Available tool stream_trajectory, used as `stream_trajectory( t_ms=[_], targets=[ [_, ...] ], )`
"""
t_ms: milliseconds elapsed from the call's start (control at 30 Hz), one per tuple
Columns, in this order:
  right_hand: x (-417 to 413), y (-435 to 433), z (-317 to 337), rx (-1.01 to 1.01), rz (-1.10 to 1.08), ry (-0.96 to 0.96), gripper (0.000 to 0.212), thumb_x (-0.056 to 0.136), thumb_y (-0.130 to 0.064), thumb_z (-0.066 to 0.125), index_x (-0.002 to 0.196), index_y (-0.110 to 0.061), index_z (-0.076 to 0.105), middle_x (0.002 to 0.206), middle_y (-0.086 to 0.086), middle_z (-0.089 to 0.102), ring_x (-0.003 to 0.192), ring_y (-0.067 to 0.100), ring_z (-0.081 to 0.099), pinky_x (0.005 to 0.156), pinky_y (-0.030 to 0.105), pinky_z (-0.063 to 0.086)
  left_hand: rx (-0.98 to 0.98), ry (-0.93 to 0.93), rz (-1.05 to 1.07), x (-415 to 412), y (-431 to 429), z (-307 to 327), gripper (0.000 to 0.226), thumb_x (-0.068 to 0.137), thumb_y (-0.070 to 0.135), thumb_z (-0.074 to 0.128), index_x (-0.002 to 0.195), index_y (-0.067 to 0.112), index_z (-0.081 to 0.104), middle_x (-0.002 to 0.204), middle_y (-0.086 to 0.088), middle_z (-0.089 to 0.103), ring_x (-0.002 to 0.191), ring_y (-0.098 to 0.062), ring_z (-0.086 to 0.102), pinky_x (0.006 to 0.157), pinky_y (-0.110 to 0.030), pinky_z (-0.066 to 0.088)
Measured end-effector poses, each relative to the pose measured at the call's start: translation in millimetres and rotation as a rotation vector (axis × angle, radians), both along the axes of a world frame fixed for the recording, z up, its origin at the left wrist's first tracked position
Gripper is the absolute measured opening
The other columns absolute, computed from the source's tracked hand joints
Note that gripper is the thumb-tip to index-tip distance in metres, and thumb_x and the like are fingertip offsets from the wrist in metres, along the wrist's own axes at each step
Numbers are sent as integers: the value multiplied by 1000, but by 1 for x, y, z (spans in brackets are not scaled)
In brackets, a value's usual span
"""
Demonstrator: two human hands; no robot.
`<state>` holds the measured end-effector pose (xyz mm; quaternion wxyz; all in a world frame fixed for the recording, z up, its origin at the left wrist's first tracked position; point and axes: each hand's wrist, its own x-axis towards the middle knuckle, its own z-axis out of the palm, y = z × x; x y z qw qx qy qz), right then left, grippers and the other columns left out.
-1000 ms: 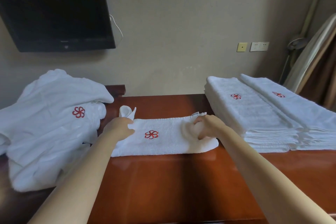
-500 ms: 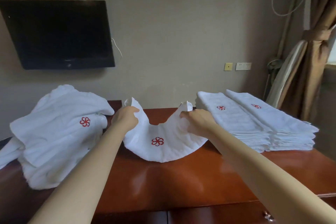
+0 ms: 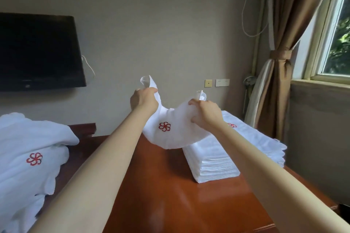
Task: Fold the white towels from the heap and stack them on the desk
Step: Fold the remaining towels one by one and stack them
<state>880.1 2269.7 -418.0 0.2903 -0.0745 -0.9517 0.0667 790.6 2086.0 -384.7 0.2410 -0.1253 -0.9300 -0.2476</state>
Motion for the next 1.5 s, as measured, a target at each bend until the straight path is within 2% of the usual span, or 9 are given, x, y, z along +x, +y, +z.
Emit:
stream_trajectory(
  t_ms=[200,467,633,767,867,1033,1233,1400,1500],
  targets=[
    [-22,56,-23,-261,-75,49,47,78,-13,61,123,-25,55,91,8,63,88,33,60,61,28,37,-224,180,-86,-13,98,20,47,88,1,45,126,27,57,117,-7,59,114,-27,46,91,-32,40],
    [-19,76,-81,-981,-191,234,50,81,-15,61,129,-27,51,97,-5,55,101,26,59,79,29,45,-385,320,-260,-18,185,-17,42,85,-2,49,118,23,57,110,-3,56,110,-27,43,79,-33,30],
    [9,74,-127,-1416,-94,119,52,82,-15,61,131,-23,45,94,5,56,59,15,48,43,20,37,-580,262,-454,-8,194,-59,56,84,-2,48,129,31,52,120,0,52,117,-26,38,89,-33,29],
    [24,77,-133,-1455,-9,23,60,85,-16,64,137,-26,36,70,5,55,38,8,42,37,18,32,-659,86,-501,-4,185,-81,53,89,5,40,129,37,53,126,-3,48,120,-25,37,96,-34,30],
    [24,70,-125,-1343,31,-100,69,87,-16,61,145,-27,25,85,6,56,45,11,46,40,19,37,-641,34,-475,-1,177,-87,53,89,5,37,132,33,50,130,-3,46,123,-26,36,99,-37,32],
    [5,55,-109,-1672,32,197,56,87,-6,61,134,-20,35,87,11,55,36,7,43,38,15,35,-531,187,-411,-2,175,-57,59,86,2,44,138,31,44,131,-3,48,118,-29,37,90,-36,31],
    [16,38,-143,-1378,-7,-30,59,85,-11,56,139,-21,33,92,11,56,59,16,50,37,16,37,-660,55,-459,2,170,-70,59,87,2,39,137,32,45,130,-1,46,120,-27,35,95,-38,30],
    [22,64,-141,-1562,16,145,68,86,-6,52,143,-32,26,87,10,58,51,11,45,38,18,35,-724,-63,-456,11,164,-104,49,92,13,41,136,32,45,129,-1,44,121,-29,35,106,-50,28],
    [25,83,-139,-1567,-9,231,58,90,-12,57,141,-24,34,110,11,57,60,11,47,46,17,39,-769,-96,-449,16,161,-121,42,92,28,50,134,26,46,133,-2,43,122,-28,36,106,-48,30]
  ],
)
